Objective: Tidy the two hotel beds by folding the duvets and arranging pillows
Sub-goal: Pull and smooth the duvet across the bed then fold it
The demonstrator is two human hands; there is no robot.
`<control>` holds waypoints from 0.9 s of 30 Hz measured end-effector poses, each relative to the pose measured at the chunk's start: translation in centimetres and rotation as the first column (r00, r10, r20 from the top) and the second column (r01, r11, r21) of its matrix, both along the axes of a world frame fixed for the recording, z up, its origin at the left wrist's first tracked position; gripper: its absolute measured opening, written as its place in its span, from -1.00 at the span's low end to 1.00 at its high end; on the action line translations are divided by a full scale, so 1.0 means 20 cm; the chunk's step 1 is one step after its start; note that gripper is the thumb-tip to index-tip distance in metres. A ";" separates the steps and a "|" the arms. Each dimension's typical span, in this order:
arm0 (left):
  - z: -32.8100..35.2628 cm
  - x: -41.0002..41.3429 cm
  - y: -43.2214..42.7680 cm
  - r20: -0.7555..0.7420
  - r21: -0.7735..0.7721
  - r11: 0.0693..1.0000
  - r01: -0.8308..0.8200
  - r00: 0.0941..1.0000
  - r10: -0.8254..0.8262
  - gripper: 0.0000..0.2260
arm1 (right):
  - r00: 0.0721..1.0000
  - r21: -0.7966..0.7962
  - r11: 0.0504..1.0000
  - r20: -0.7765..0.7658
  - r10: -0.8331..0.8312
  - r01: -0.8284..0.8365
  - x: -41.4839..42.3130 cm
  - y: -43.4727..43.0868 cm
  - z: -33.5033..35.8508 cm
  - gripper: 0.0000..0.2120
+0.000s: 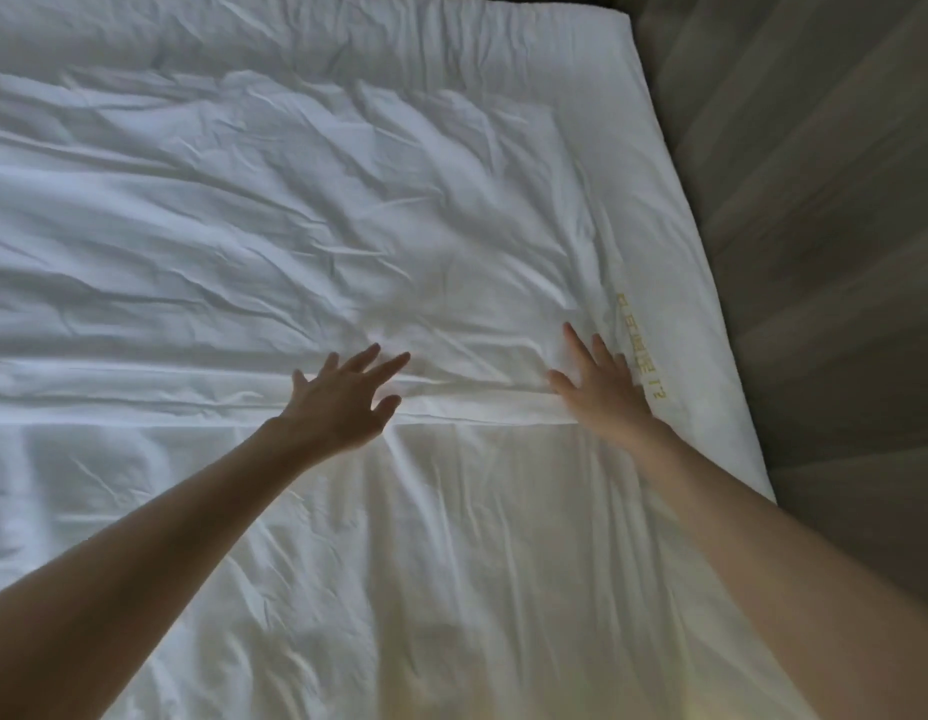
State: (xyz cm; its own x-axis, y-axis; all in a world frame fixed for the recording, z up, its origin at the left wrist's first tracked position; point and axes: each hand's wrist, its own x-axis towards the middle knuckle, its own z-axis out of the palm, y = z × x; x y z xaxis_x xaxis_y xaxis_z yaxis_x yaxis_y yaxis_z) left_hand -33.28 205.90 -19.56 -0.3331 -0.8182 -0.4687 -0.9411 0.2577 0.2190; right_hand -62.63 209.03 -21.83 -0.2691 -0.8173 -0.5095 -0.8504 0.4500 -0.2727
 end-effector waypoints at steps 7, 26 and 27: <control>0.25 0.04 0.33 -0.062 -0.129 0.992 -0.001 0.998 -0.008 -0.50 | 0.998 -0.269 0.962 0.026 0.057 -0.048 0.06 0.49 0.23 -0.44; -0.05 0.08 1.77 -0.007 0.158 0.975 0.158 0.987 -0.159 -0.48 | 0.912 -0.013 0.924 0.166 -0.374 0.382 0.19 2.16 0.01 -0.03; -0.07 0.10 1.82 -0.017 0.120 0.971 0.205 0.979 -0.204 -0.46 | 0.904 -0.013 0.914 0.152 -0.399 0.405 0.21 2.20 0.00 -0.04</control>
State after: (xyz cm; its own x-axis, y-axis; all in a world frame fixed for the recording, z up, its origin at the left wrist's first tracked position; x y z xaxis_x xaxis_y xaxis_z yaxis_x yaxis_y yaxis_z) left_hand -31.32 242.23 -20.99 -0.4898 -0.6701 -0.5578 -0.8701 0.4159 0.2644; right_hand -58.41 252.94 -21.86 -0.5063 -0.6771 -0.5340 -0.5499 0.7305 -0.4049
